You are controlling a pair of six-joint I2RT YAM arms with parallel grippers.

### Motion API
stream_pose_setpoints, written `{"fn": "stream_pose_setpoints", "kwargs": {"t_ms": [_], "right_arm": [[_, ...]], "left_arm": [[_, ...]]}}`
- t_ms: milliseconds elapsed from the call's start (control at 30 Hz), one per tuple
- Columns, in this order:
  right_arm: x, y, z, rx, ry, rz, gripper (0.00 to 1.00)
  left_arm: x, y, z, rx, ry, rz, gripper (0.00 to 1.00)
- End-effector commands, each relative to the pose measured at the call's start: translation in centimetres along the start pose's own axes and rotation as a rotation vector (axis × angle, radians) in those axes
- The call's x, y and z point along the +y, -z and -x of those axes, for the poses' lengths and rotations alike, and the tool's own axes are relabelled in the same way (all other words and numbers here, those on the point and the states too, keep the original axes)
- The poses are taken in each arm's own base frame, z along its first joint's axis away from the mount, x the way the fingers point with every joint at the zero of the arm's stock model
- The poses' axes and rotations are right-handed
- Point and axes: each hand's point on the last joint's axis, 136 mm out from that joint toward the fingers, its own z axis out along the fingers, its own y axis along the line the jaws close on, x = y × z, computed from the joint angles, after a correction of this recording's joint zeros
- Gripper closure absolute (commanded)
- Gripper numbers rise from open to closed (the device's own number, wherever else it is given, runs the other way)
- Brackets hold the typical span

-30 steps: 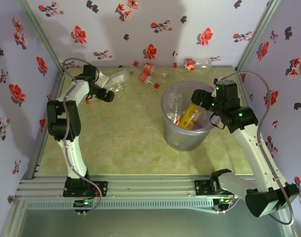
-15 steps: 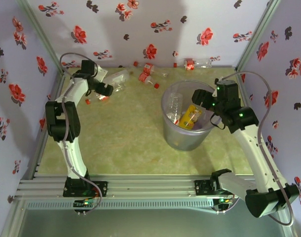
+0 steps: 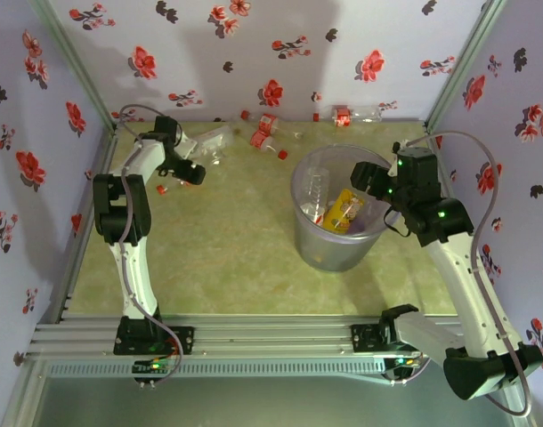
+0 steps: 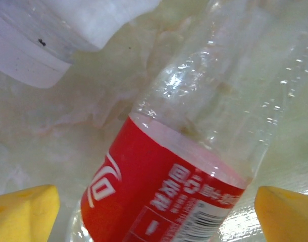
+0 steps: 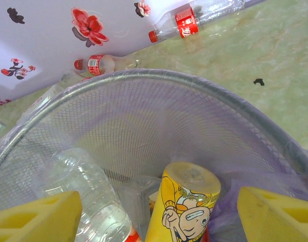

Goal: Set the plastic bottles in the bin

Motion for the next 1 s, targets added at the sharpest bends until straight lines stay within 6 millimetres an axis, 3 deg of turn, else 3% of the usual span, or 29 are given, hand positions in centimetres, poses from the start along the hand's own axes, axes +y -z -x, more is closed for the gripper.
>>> {"fn": "stream_pose_setpoints", "kwargs": {"t_ms": [0, 367, 433, 767, 967], "right_arm": [[-0.2, 0.7, 0.5, -0.026, 0.018, -0.007, 0.19], [0.1, 0.4, 0.3, -0.023, 0.008, 0.015, 0.19], [0.1, 0.5, 0.3, -0.025, 0.008, 0.016, 0.18], [0.0, 0.5, 0.0, -0.019, 0.005, 0.019, 0.19], [0.5, 0.9, 0.2, -0.029, 0.002, 0.045, 0.18]], "left_arm": [[-0.2, -0.1, -1.2, 0.052, 0.01, -0.007, 0.04], [-1.8, -1.3, -3.0, 0.095, 0.018, -0.002, 0.19], [-2.0, -1.4, -3.1, 0.094, 0.023, 0.001, 0.25], [-2.1, 0.6, -1.9, 0.039, 0.027, 0.021, 0.44], [-3.3, 2.6, -1.7, 0.005, 0.017, 0.032, 0.48]]}}
